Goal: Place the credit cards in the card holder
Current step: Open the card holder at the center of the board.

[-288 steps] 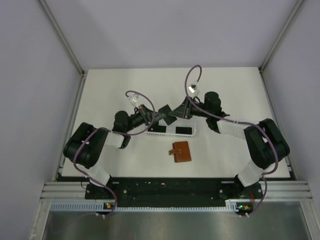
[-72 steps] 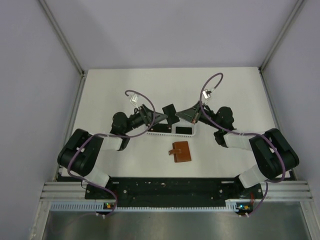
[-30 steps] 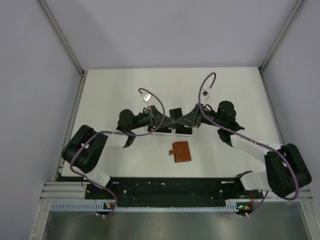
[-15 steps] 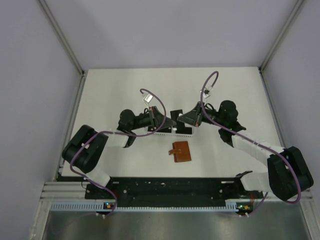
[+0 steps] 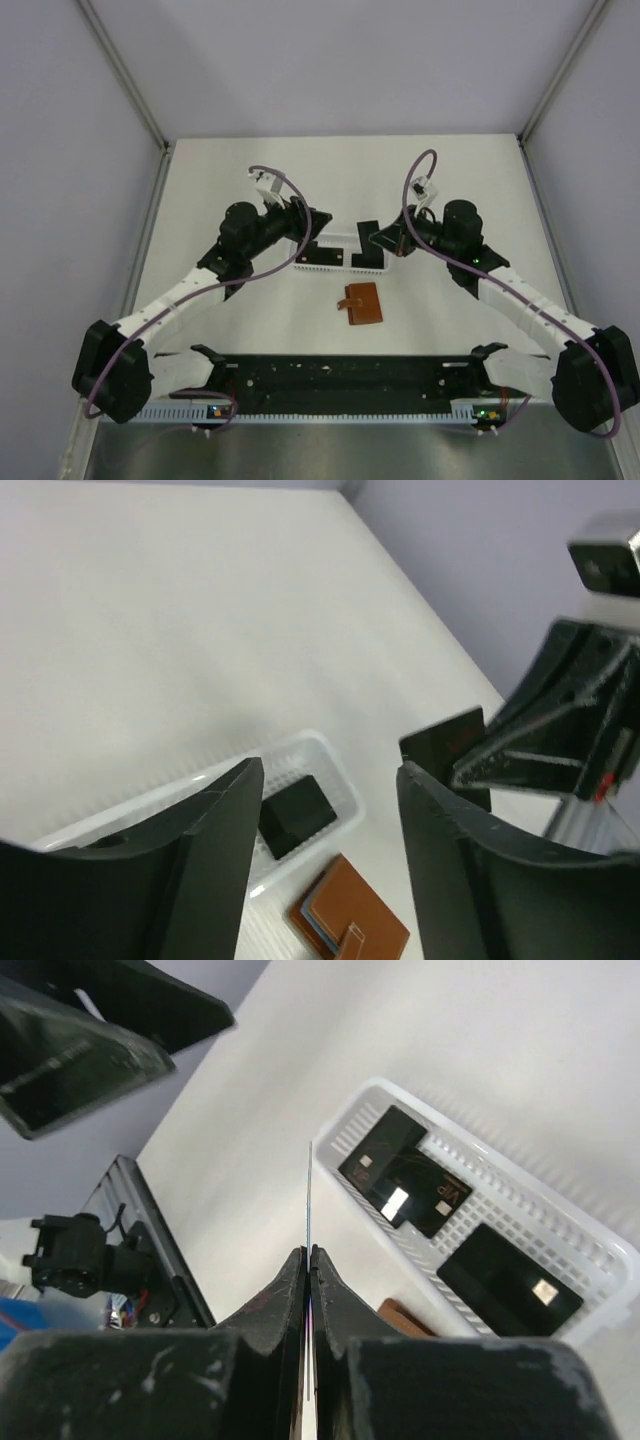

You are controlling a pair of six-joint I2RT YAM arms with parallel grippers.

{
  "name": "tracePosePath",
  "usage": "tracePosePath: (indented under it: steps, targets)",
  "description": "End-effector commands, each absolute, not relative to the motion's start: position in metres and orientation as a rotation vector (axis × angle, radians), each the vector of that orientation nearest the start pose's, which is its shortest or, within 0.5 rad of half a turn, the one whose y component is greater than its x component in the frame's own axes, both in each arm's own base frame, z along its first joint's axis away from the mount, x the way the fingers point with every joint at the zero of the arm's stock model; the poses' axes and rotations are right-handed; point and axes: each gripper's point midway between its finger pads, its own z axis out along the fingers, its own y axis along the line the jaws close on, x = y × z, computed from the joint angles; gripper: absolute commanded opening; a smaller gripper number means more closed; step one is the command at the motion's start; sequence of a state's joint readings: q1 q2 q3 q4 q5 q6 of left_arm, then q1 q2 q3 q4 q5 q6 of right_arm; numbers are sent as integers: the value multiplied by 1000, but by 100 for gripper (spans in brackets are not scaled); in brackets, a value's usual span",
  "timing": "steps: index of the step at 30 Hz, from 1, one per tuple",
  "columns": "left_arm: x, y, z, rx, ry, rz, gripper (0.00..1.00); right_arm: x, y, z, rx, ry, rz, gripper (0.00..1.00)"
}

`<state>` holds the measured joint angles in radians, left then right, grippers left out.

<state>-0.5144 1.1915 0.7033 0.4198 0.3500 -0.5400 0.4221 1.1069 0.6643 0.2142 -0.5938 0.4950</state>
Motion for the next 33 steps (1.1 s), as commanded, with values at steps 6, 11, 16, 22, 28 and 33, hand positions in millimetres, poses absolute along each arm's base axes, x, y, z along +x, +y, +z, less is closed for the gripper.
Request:
tracePosePath:
  steps: [6,11,16,22,28,33]
  targets:
    - [315,-207,161,158,2013,-639,47,283,218,153,-290,2214,795,0]
    - [277,-246,146,272,2048,-900,26,265,222,126,-294,2343,620,0]
    - [229,-271,139,359,2008,-1076,29,241,214,97,-160,2497,629,0]
    - [213,-258,123,315,2030,-1062,30,218,203,81,-85,2594,620,0]
    - [199,-263,100,337,2117,-1089,22,199,196,71,-98,2672,578,0]
    - [177,-279,85,361,2162,-1151,13,191,195,62,-87,2700,564,0]
